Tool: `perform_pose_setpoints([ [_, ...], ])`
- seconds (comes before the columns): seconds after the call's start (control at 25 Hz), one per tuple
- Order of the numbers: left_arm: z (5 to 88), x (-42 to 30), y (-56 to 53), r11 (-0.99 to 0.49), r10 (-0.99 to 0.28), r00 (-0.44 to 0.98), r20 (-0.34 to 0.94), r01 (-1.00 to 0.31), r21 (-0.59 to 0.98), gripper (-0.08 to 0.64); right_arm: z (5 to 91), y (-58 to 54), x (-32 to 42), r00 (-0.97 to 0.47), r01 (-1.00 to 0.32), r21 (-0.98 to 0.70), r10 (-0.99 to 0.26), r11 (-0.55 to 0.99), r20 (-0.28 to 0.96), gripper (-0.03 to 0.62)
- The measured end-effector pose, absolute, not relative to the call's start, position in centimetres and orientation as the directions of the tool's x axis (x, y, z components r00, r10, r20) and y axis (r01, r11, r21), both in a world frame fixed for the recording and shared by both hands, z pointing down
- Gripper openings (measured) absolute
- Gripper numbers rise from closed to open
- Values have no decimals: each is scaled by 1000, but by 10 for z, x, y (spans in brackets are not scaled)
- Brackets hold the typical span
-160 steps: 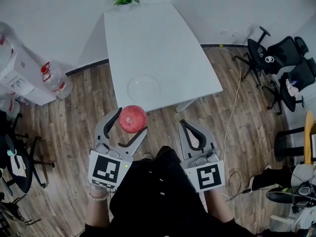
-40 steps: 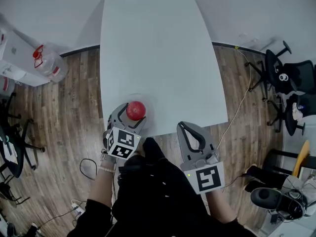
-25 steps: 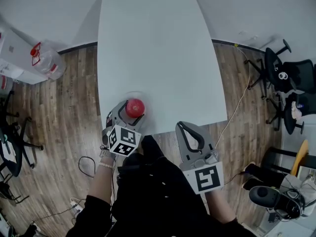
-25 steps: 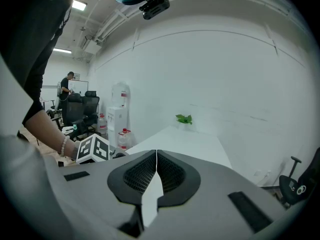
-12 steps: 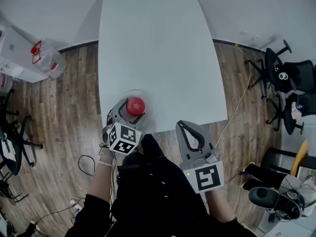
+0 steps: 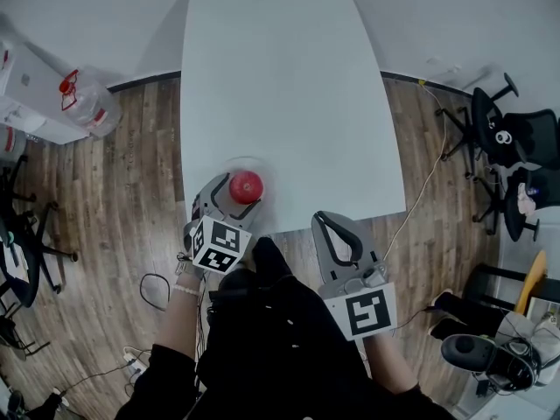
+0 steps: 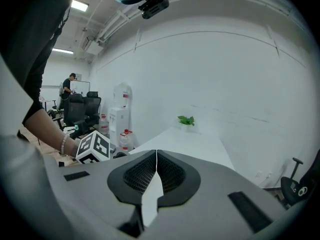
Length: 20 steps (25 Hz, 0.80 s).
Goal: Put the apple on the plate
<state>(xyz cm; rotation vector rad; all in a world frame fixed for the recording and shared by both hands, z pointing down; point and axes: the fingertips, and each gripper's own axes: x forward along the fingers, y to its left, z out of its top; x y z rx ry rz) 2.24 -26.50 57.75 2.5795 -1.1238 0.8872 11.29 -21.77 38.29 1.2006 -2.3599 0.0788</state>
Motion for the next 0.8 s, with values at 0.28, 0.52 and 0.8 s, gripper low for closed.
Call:
perform_pose_setpoints([
  [0.28, 558, 20, -261, -682, -619, 561, 550, -731, -22, 356, 380, -214, 105, -507, -768, 165, -745, 619, 434, 41],
  [0.52, 530, 16, -254, -678, -639, 578, 507, -735, -17, 354, 373, -211, 98, -519, -764, 172, -750, 622, 410, 41],
  [0.8, 475, 9, -256, -671, -689, 588, 424, -738, -66, 236, 365, -211, 89, -537, -759, 179, -758, 626, 370, 41],
])
